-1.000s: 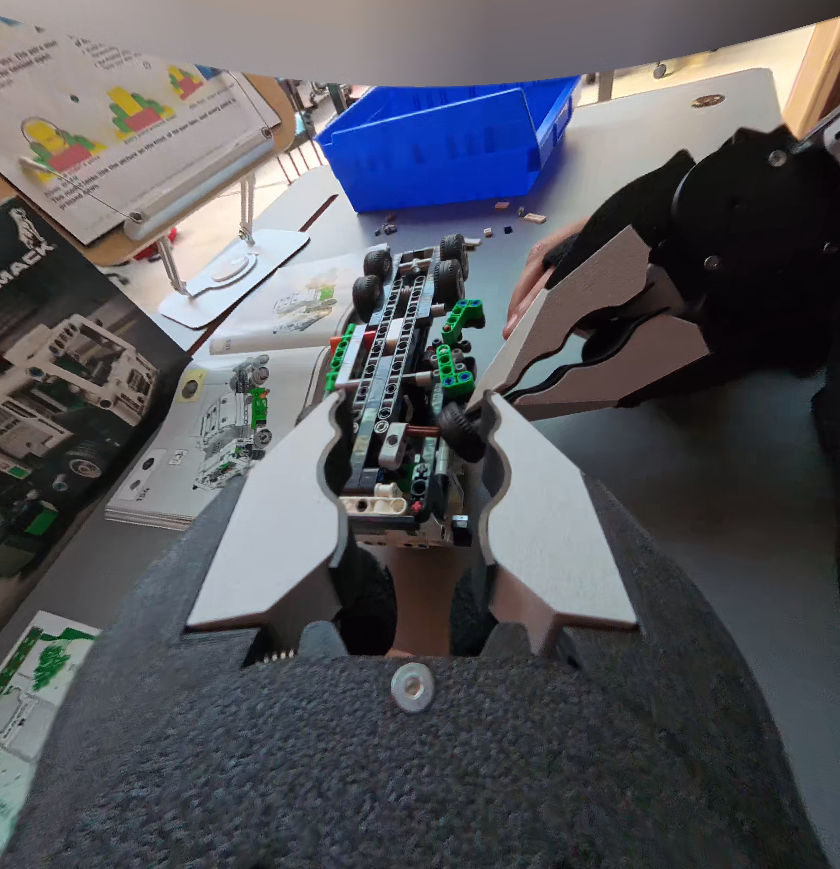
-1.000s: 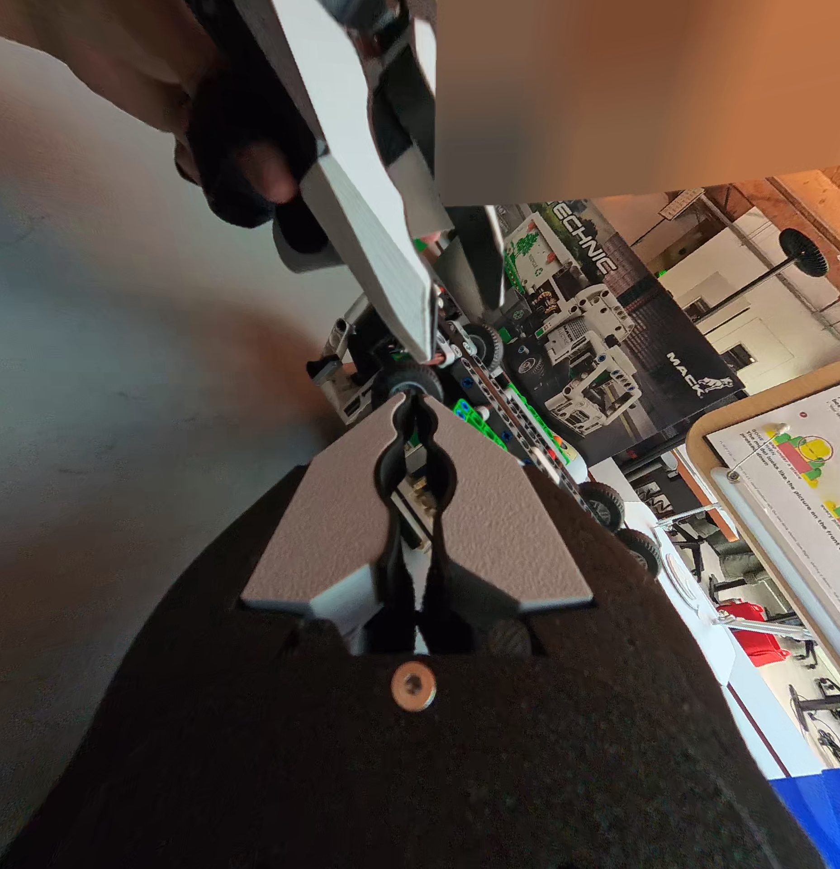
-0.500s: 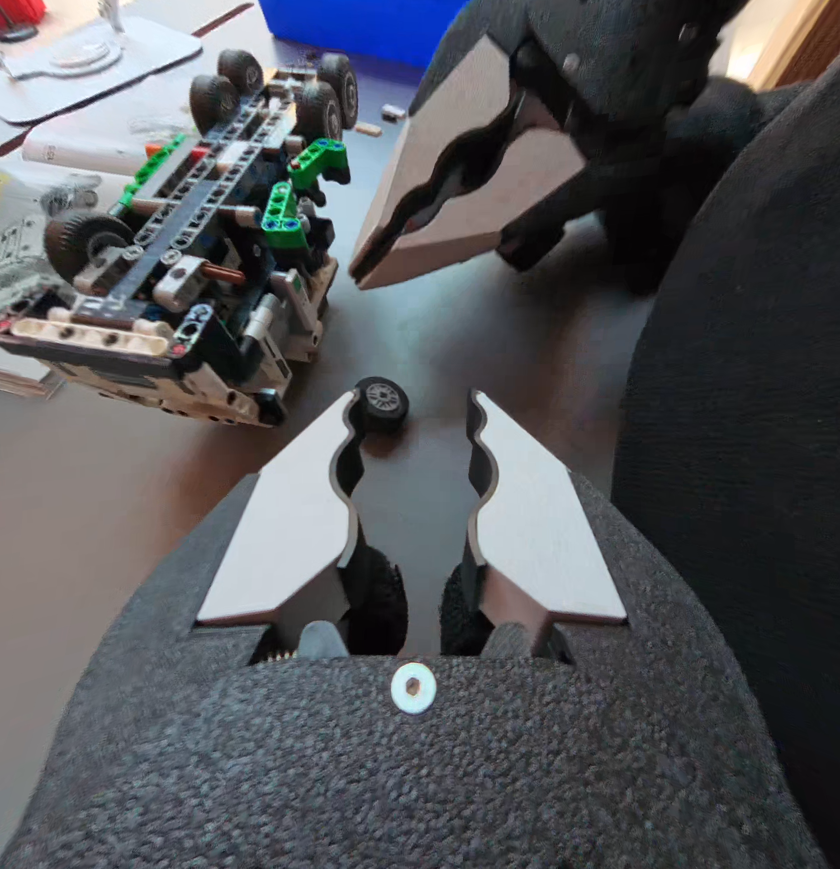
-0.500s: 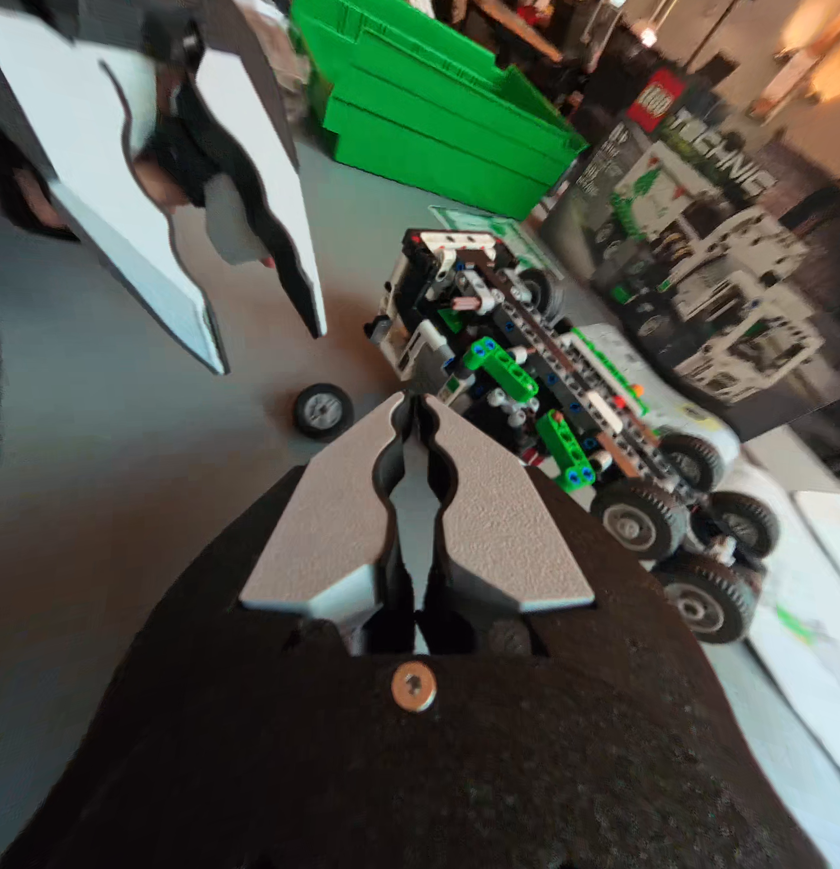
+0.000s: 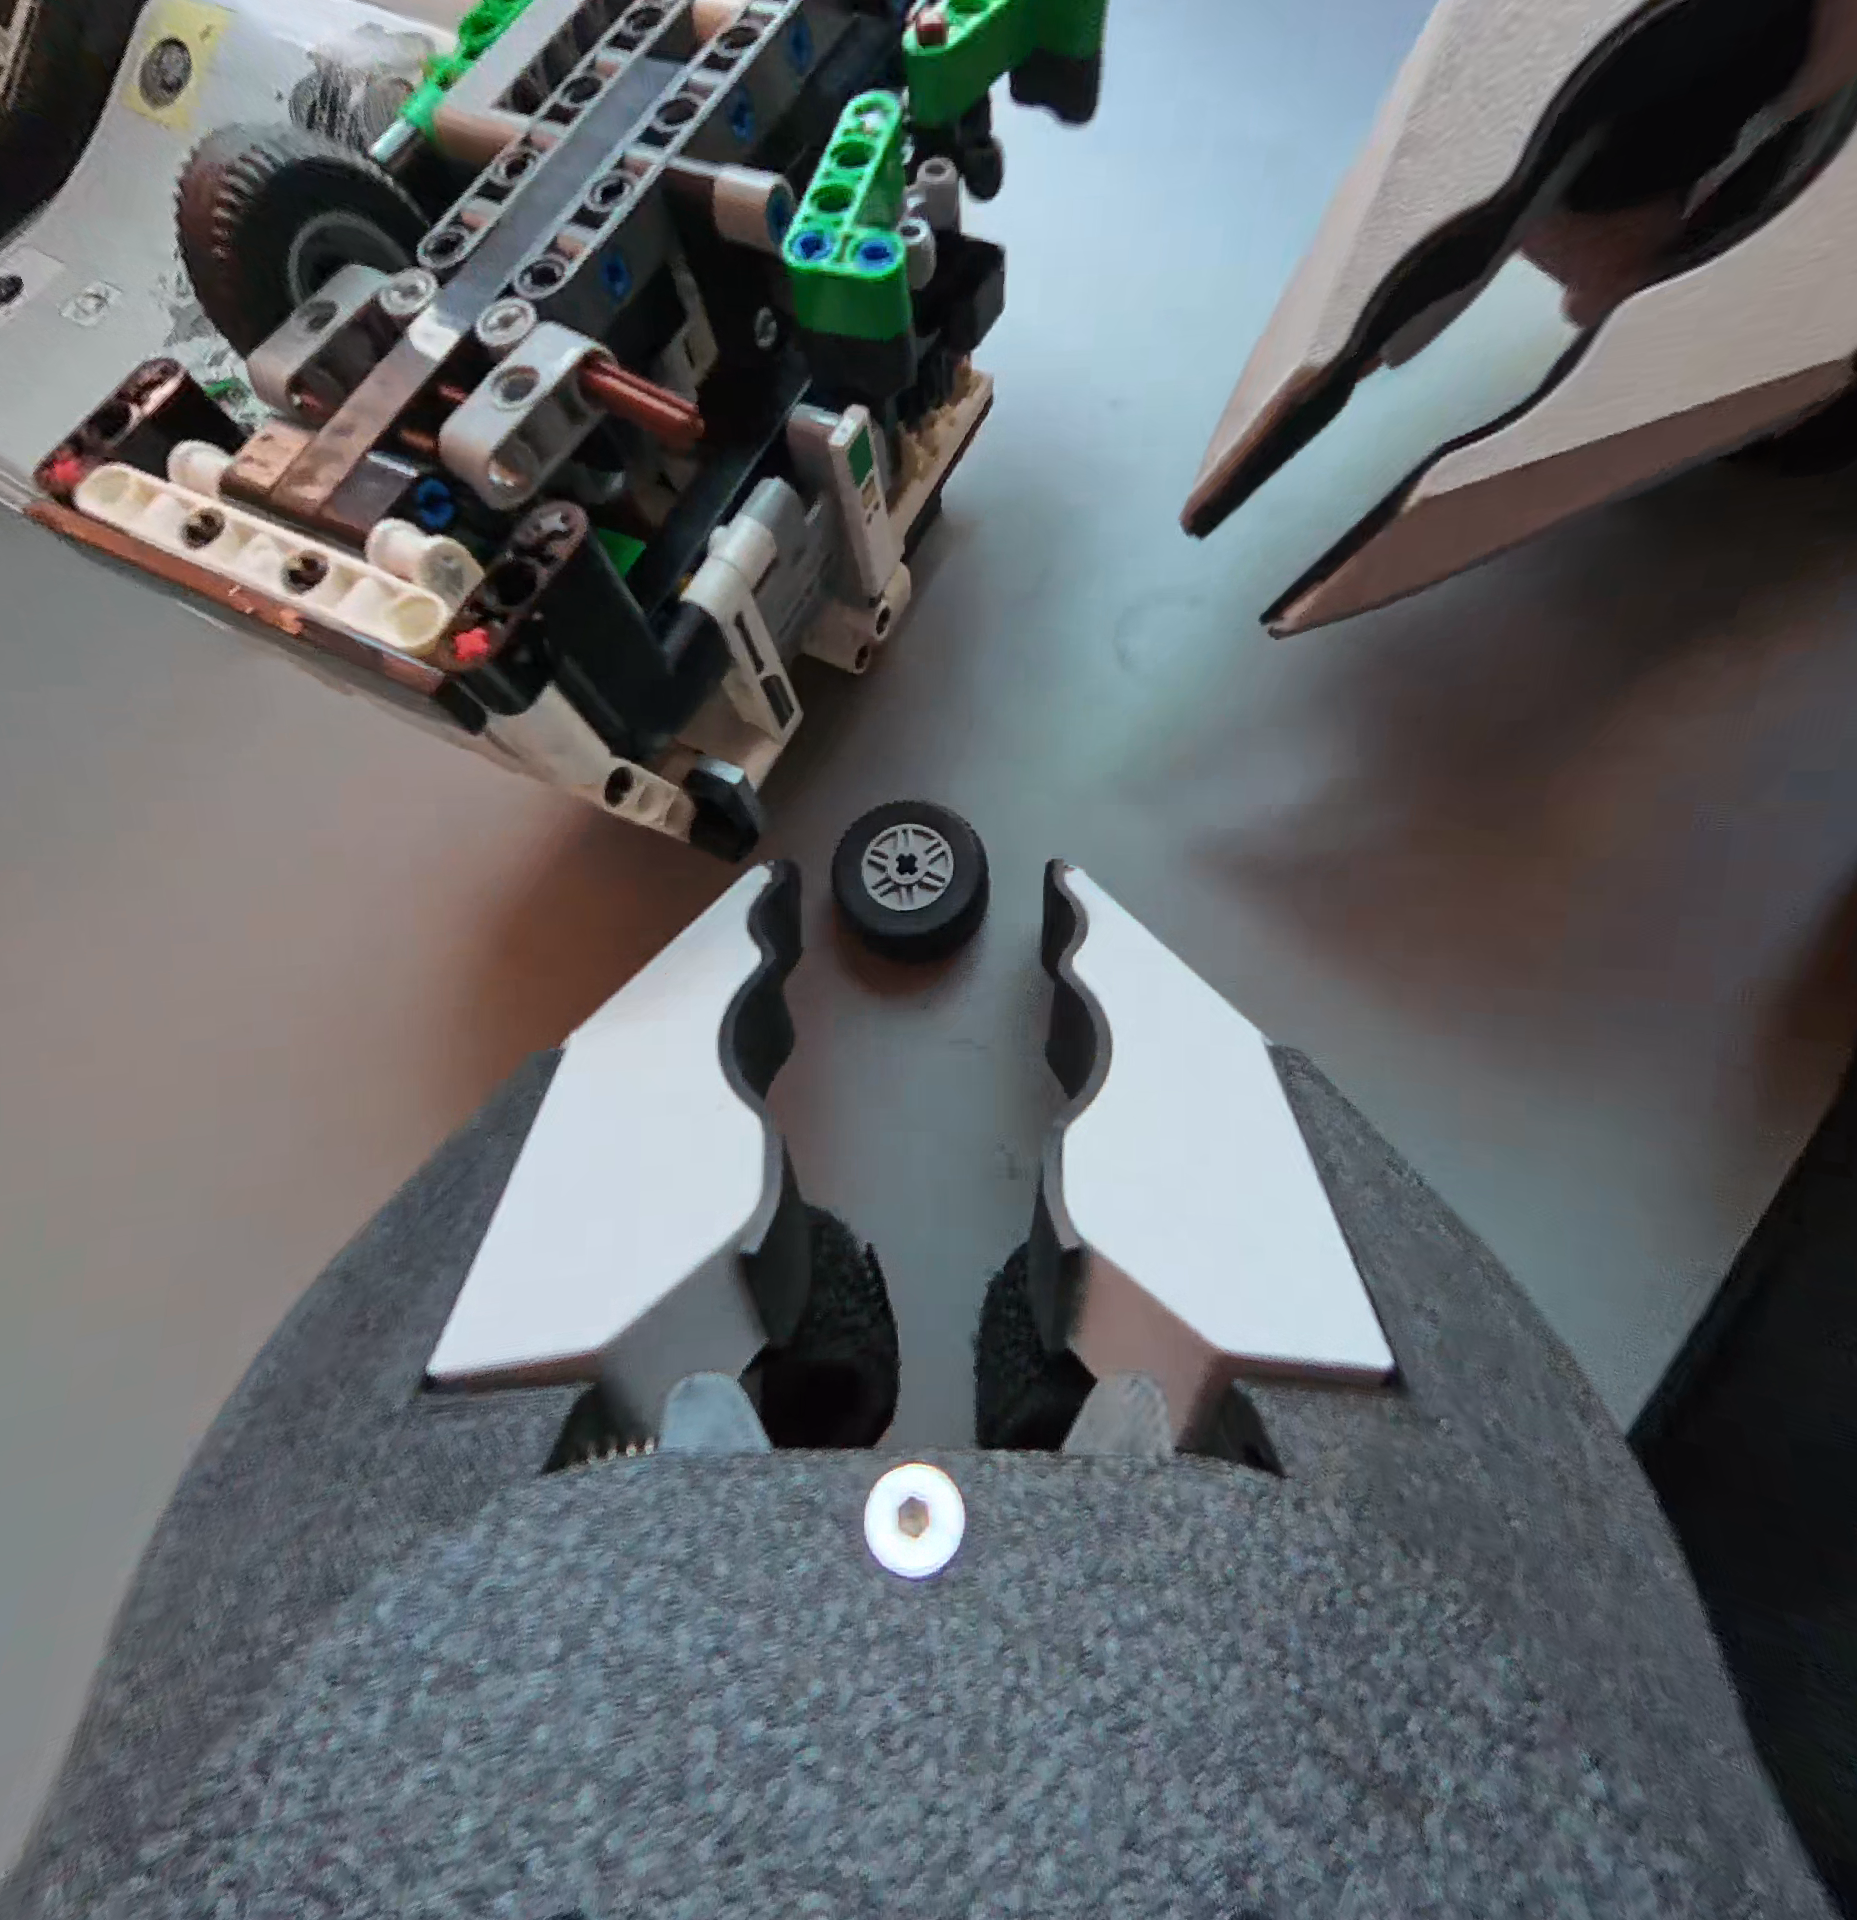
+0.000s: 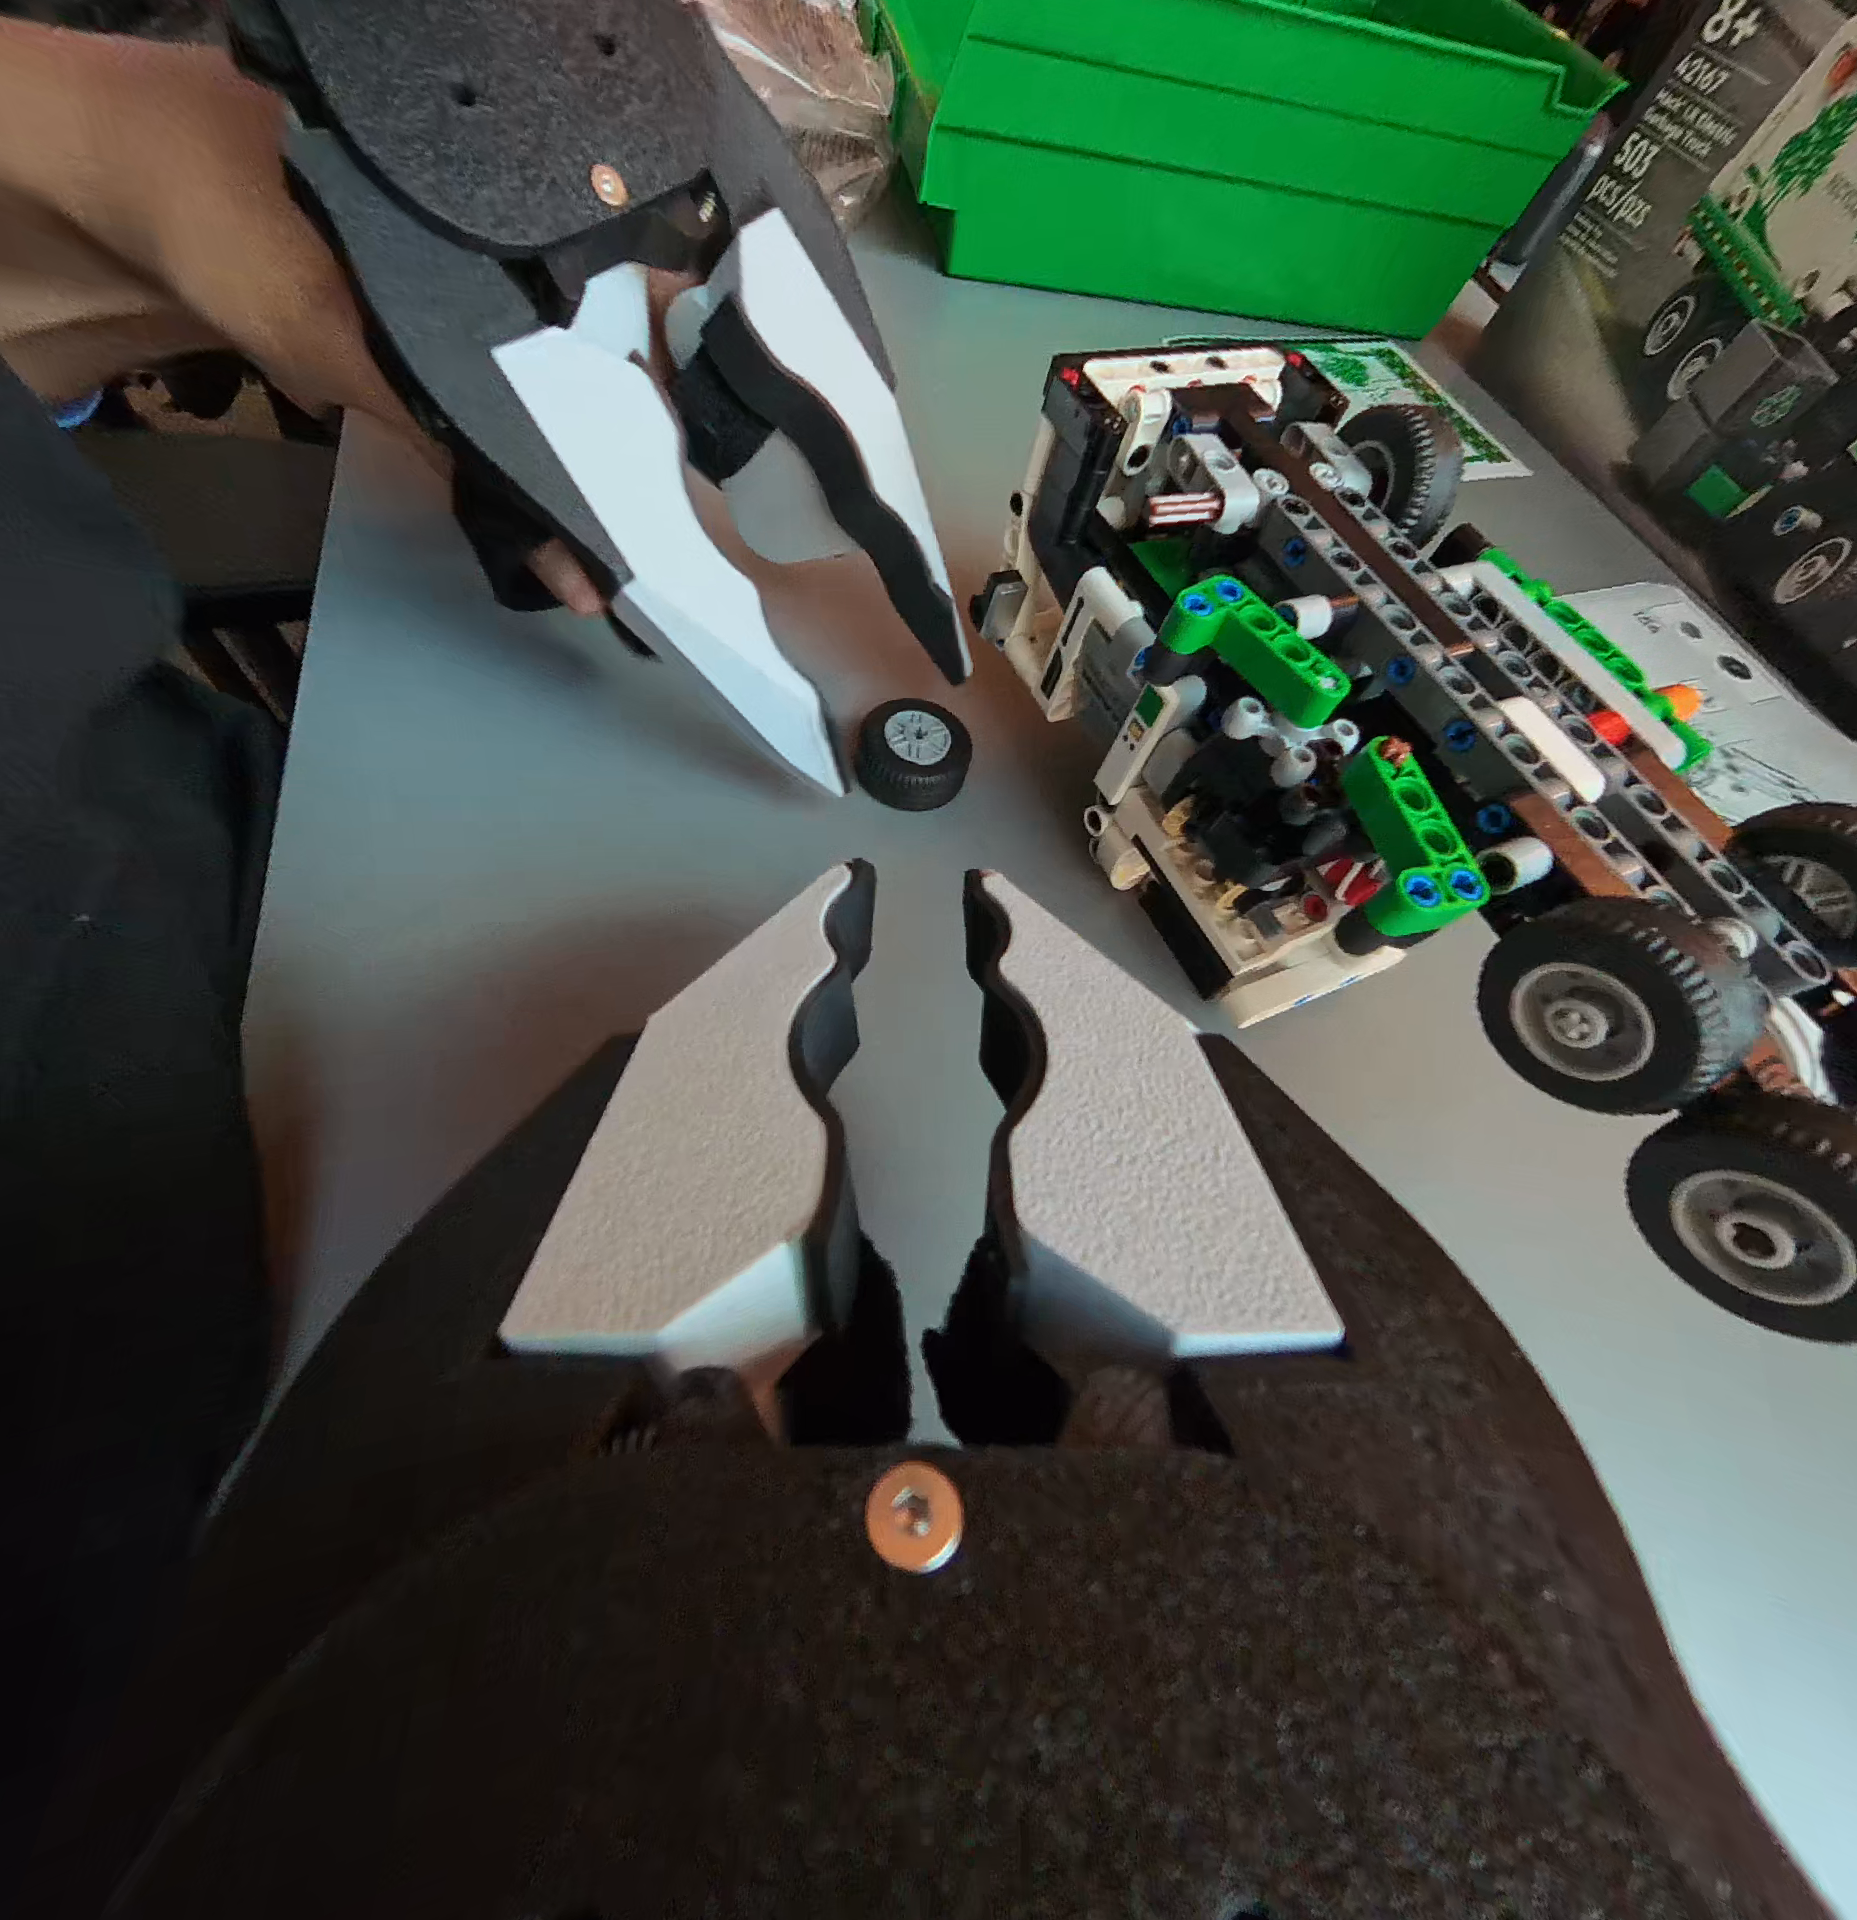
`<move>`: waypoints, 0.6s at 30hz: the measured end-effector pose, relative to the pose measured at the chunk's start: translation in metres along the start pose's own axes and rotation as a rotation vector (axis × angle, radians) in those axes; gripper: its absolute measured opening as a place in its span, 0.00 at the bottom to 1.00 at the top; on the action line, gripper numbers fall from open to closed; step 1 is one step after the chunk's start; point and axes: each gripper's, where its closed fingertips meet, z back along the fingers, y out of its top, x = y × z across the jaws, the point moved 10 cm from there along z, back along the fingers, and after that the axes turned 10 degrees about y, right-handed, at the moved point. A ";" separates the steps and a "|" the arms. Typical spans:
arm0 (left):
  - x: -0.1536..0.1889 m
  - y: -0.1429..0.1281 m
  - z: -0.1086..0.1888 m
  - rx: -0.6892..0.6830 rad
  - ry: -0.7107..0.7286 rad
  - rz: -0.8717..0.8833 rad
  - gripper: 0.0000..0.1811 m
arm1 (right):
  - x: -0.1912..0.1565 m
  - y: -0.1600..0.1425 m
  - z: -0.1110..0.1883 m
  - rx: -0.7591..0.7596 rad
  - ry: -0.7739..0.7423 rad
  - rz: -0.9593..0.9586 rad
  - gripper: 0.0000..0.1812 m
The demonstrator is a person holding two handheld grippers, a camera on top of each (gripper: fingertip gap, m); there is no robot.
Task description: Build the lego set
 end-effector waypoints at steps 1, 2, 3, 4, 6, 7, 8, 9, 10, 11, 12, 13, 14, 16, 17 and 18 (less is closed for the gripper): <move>-0.001 -0.001 -0.003 -0.013 0.005 0.001 0.24 | 0.000 0.000 -0.002 -0.010 0.010 0.005 0.09; -0.002 -0.002 -0.007 -0.027 0.002 0.002 0.19 | 0.001 0.002 -0.003 -0.017 0.019 0.010 0.09; -0.001 -0.003 -0.010 -0.041 -0.001 0.009 0.17 | 0.002 0.004 -0.005 -0.019 0.030 0.018 0.09; -0.001 -0.003 -0.010 -0.048 -0.011 0.023 0.16 | 0.003 0.006 -0.006 -0.019 0.037 0.029 0.10; -0.001 -0.002 -0.008 -0.060 -0.063 0.083 0.16 | 0.003 0.011 -0.011 -0.034 0.057 0.081 0.13; -0.002 0.001 -0.006 -0.045 -0.118 0.146 0.17 | 0.003 0.014 -0.013 -0.052 0.053 0.131 0.15; -0.005 0.005 -0.002 -0.014 -0.184 0.238 0.16 | 0.001 0.017 -0.014 -0.063 0.041 0.195 0.17; -0.008 0.009 0.002 0.021 -0.267 0.344 0.16 | -0.002 0.021 -0.015 -0.064 0.021 0.269 0.17; -0.011 0.013 0.006 0.047 -0.370 0.437 0.16 | -0.005 0.024 -0.014 -0.060 0.005 0.346 0.16; -0.014 0.015 0.008 0.054 -0.467 0.507 0.16 | -0.007 0.027 -0.013 -0.058 -0.024 0.417 0.15; -0.018 0.015 0.009 0.044 -0.529 0.556 0.16 | -0.008 0.030 -0.011 -0.062 -0.036 0.481 0.13; -0.020 0.015 0.009 0.029 -0.581 0.581 0.16 | -0.010 0.032 -0.009 -0.062 -0.021 0.529 0.12; -0.020 0.015 0.010 0.021 -0.644 0.590 0.16 | -0.011 0.033 -0.008 -0.069 0.017 0.558 0.11; -0.021 0.016 0.011 0.000 -0.702 0.589 0.16 | -0.011 0.035 -0.007 -0.074 0.043 0.608 0.11; -0.020 0.017 0.012 -0.016 -0.739 0.571 0.16 | -0.012 0.036 -0.006 -0.072 0.072 0.618 0.11; -0.018 0.018 0.012 -0.027 -0.760 0.561 0.16 | -0.011 0.038 -0.005 -0.069 0.098 0.622 0.12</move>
